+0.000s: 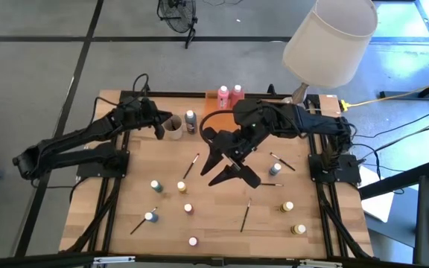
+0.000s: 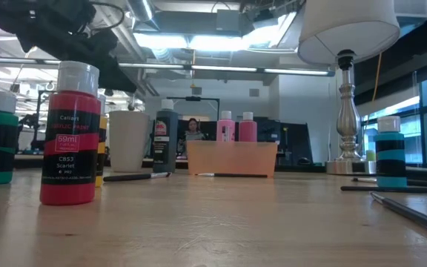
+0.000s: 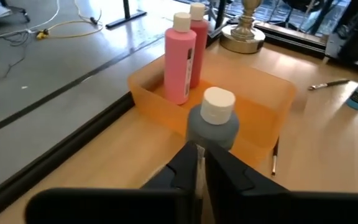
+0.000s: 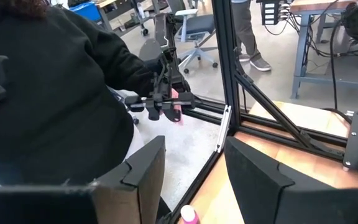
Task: Pick & Place Paint Supplies
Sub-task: Put the black paint brush into the white cup, then put the black paint bottle into the orange bin
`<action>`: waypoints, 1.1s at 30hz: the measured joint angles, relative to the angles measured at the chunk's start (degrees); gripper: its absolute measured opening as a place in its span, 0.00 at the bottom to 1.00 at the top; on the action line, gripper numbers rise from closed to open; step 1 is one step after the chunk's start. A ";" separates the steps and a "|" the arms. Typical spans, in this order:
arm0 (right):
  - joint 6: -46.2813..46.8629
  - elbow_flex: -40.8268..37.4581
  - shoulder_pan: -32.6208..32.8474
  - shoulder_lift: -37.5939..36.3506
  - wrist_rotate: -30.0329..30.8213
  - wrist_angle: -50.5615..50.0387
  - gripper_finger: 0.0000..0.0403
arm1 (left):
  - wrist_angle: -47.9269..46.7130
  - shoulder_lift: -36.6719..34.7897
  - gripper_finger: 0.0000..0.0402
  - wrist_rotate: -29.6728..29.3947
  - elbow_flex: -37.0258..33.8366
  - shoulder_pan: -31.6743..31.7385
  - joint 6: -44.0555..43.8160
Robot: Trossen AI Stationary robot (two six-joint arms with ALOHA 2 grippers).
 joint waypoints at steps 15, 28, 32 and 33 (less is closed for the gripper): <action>0.04 0.00 -1.03 0.00 -2.68 -0.17 0.42 | 1.95 -2.25 0.34 -2.20 2.03 -0.28 -3.21; 2.60 0.00 0.15 0.00 -2.65 -1.07 0.43 | -20.81 1.93 0.35 0.35 26.76 -0.28 13.39; 2.65 0.00 0.49 0.00 -2.02 -1.25 0.43 | -19.45 3.15 0.35 -4.86 30.69 -0.28 13.75; 2.69 0.00 0.48 0.00 -2.00 -1.25 0.43 | -19.15 3.49 0.35 -6.07 31.15 -0.28 13.24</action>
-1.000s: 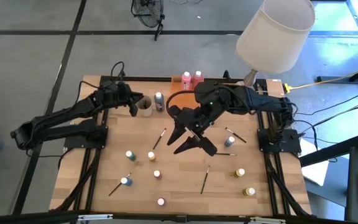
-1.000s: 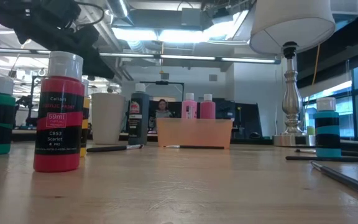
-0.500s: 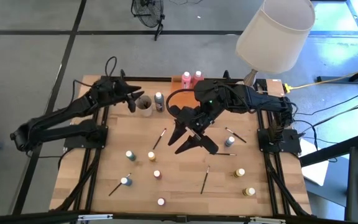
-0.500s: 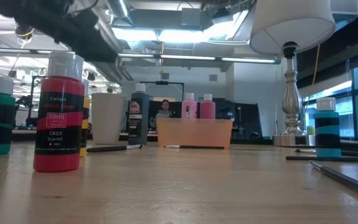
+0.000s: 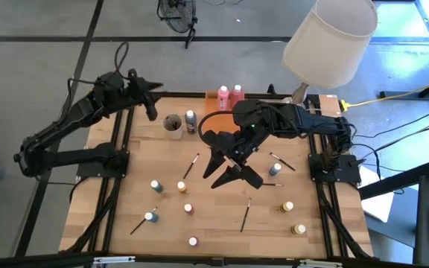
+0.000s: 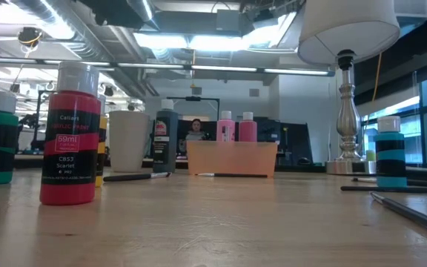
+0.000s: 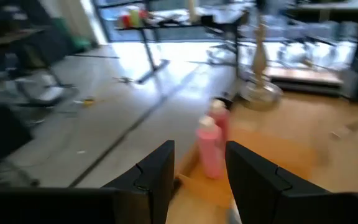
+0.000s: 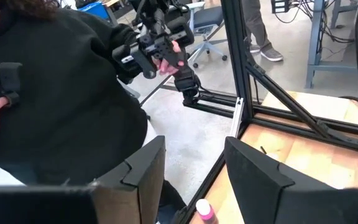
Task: Pick & Place Paint Supplies
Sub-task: Put the black paint bottle into the orange bin
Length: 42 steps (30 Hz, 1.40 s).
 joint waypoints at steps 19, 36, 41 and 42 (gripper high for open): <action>-1.09 0.00 0.42 0.00 0.13 -0.57 0.43 | -9.47 3.78 0.62 2.32 0.36 0.11 -4.23; -0.47 0.00 0.33 0.00 -0.73 -1.28 0.43 | -5.16 9.14 0.69 17.82 3.63 -0.07 -18.89; -0.04 0.00 0.24 0.00 -0.96 -1.75 0.43 | -10.82 16.21 0.69 17.81 10.95 -0.72 -14.94; -0.04 0.00 0.24 0.00 -0.96 -1.90 0.43 | -13.05 17.77 0.69 17.75 13.09 -0.70 -14.12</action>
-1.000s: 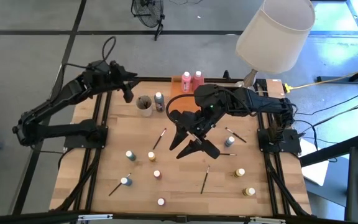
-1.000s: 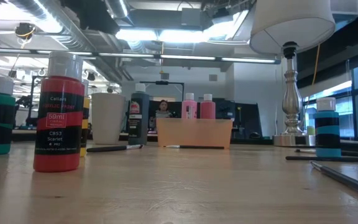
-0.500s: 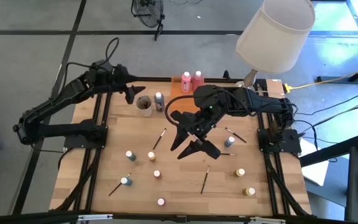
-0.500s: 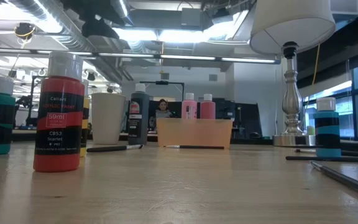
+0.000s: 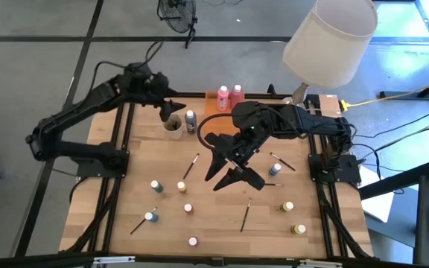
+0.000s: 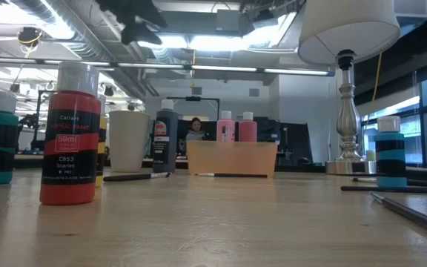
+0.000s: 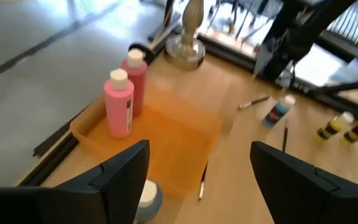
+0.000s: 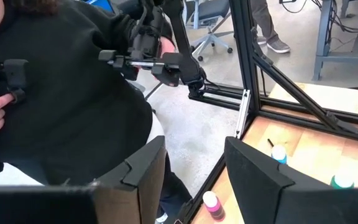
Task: Pick & Place Paint Supplies
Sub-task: Put the black paint bottle into the orange bin
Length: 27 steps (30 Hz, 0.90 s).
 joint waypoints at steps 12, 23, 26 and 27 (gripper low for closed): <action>-0.02 0.00 0.67 0.00 -0.11 -1.58 0.43 | -32.95 19.36 0.69 -5.95 19.64 0.11 13.82; -1.13 0.00 0.78 0.00 -0.09 -1.73 0.42 | -33.37 30.93 0.69 -9.54 23.05 0.11 4.81; -1.44 0.00 0.76 0.00 -0.09 -1.78 0.42 | -33.26 32.35 0.69 -9.65 23.05 0.05 4.70; -1.55 0.00 0.68 0.00 -0.09 -1.91 0.42 | -33.10 32.67 0.69 -9.60 23.05 -0.06 4.70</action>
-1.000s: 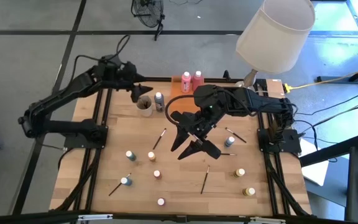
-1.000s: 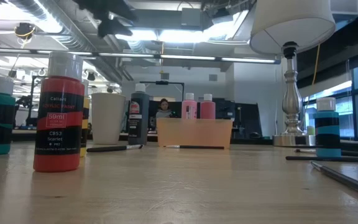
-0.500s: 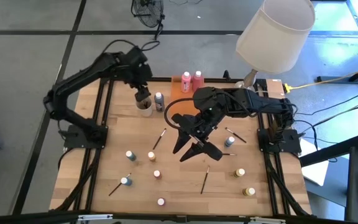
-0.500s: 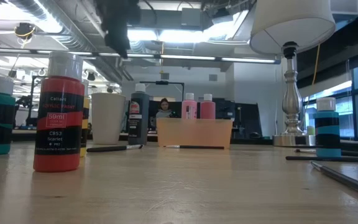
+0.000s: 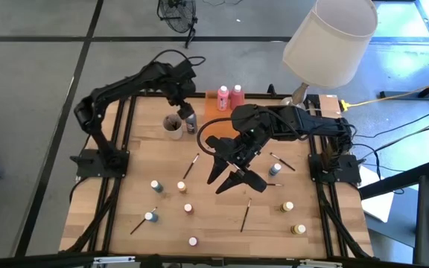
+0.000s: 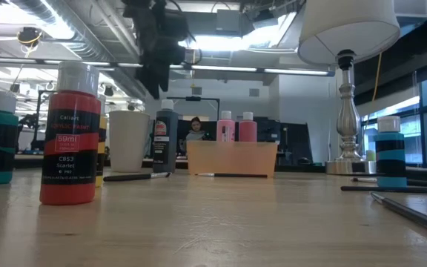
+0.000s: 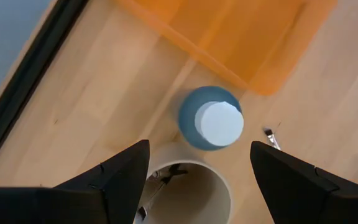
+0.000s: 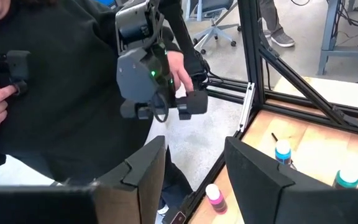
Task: Pick & Place Paint Supplies
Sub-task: Put the black paint bottle into the orange bin
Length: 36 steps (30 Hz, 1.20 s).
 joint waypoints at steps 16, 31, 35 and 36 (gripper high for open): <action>-0.23 0.00 -0.53 0.00 0.00 -0.25 0.42 | 2.55 0.50 0.69 0.13 0.02 -2.03 0.63; -1.07 0.00 -0.59 0.00 -0.07 -0.24 0.42 | 3.88 0.99 0.69 -0.14 0.02 -2.59 -3.58; -1.08 0.00 -0.59 0.00 -0.08 -0.24 0.42 | 3.75 2.04 0.69 -0.17 0.02 -3.16 -3.61; -1.07 0.00 -0.59 0.00 -0.09 -0.24 0.42 | 3.54 2.37 0.69 -0.23 0.02 -3.27 -3.61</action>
